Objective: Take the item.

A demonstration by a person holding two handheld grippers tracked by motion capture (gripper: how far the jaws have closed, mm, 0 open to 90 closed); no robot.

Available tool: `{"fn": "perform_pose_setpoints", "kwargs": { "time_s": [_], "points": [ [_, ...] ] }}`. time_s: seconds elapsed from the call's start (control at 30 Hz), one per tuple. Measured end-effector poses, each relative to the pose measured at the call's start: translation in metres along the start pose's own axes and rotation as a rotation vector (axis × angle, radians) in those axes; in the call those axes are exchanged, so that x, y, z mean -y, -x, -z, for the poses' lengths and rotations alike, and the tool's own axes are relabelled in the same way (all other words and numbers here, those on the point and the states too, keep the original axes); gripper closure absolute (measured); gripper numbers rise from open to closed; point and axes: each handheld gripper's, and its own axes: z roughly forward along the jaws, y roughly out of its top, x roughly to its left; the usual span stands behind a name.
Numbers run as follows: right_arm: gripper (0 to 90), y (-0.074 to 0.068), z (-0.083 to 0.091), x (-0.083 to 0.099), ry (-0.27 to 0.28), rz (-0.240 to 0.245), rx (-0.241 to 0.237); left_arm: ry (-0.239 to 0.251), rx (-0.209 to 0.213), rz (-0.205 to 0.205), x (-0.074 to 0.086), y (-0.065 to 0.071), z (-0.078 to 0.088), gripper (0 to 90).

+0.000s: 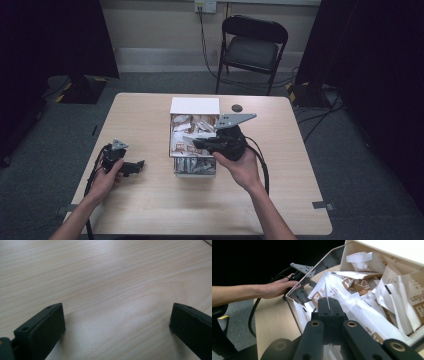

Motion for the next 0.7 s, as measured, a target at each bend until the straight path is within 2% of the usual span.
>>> {"fn": "perform_pose_setpoints", "kwargs": {
  "time_s": [0.7],
  "points": [
    [90.0,0.0002,0.0085,-0.002,0.04,-0.015,0.017,0.001,-0.002,0.003,0.0002,0.0001,0.0002,0.0]
  ]
}}
